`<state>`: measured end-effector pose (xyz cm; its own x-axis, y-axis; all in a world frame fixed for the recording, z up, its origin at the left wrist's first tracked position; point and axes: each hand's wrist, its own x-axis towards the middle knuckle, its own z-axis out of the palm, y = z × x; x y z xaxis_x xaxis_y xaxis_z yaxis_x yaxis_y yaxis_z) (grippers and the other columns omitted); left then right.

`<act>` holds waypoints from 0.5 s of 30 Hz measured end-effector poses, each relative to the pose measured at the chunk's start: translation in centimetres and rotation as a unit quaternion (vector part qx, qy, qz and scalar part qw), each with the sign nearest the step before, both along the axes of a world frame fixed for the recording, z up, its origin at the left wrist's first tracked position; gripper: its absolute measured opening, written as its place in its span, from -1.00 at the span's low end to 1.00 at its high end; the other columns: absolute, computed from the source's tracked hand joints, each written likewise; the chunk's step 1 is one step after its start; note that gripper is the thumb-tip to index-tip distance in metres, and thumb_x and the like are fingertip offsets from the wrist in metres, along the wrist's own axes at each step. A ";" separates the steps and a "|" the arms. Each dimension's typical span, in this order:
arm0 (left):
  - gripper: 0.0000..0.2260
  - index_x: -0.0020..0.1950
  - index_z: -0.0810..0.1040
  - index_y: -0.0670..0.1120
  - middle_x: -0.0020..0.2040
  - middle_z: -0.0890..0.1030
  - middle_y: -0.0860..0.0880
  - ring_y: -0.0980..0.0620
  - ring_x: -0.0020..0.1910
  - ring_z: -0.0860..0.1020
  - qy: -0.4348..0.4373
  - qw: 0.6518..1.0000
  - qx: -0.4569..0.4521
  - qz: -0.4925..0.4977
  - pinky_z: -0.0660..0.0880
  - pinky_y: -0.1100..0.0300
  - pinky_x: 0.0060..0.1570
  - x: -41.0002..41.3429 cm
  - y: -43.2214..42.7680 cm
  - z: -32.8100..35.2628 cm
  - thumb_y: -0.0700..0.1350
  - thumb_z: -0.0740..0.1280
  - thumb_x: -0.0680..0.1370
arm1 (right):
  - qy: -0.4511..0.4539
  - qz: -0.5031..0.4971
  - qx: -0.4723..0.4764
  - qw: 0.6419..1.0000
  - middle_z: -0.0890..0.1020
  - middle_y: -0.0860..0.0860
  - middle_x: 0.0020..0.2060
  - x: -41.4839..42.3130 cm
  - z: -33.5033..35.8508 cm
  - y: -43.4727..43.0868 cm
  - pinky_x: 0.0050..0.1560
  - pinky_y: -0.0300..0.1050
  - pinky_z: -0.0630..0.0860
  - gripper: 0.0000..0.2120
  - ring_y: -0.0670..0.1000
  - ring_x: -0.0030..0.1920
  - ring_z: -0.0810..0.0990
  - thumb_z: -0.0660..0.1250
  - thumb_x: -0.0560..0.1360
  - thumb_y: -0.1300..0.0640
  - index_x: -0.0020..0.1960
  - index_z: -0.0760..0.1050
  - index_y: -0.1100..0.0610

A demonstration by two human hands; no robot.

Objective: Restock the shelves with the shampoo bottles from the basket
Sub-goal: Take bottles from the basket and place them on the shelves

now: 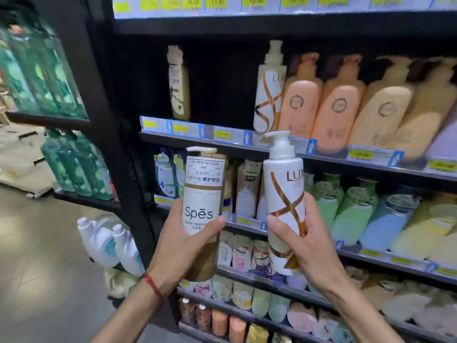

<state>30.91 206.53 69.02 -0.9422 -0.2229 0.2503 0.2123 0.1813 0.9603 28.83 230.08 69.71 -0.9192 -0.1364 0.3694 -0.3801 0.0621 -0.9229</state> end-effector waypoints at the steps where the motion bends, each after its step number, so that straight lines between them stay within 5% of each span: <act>1: -0.45 0.12 0.49 0.23 0.00 0.69 0.16 0.17 -0.07 0.68 0.005 1.000 -0.002 -0.001 0.59 0.23 -0.15 -1.5 -0.5 0.6 0.36 0.55 0.23 | 0.003 0.000 -0.002 1.000 0.68 -0.22 0.10 -1.3 0.4 -0.6 0.04 -0.33 0.56 -0.44 -0.18 0.06 0.67 0.50 0.38 -0.29 0.34 0.42 -0.32; 7: -0.46 0.16 0.47 0.14 -0.02 0.68 0.16 0.18 -0.13 0.67 0.034 0.999 -0.013 -0.025 0.58 0.35 -0.18 -8.9 -3.6 3.8 0.29 0.53 0.29 | 0.059 -0.032 -0.014 0.998 0.70 -0.18 0.09 -8.1 2.8 -3.7 0.00 -0.41 0.54 -0.47 -0.19 0.03 0.68 0.55 0.40 -0.18 0.31 0.49 -0.16; 15: -0.43 0.21 0.49 0.15 0.04 0.68 0.11 0.12 -0.01 0.67 0.069 0.992 0.011 -0.104 0.60 0.23 -0.12 -15.5 -7.5 6.7 0.29 0.53 0.28 | 0.161 -0.126 0.058 0.977 0.55 -0.10 0.12 -11.7 6.3 -7.5 0.17 -0.21 0.54 -0.45 0.00 0.17 0.59 0.57 0.38 -0.19 0.33 0.53 -0.24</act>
<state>15.40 199.06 75.73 -0.9252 -0.0344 0.3779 0.3731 0.0984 0.9225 17.14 222.63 76.03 -0.7672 0.0204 0.6411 -0.6093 0.2891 -0.7384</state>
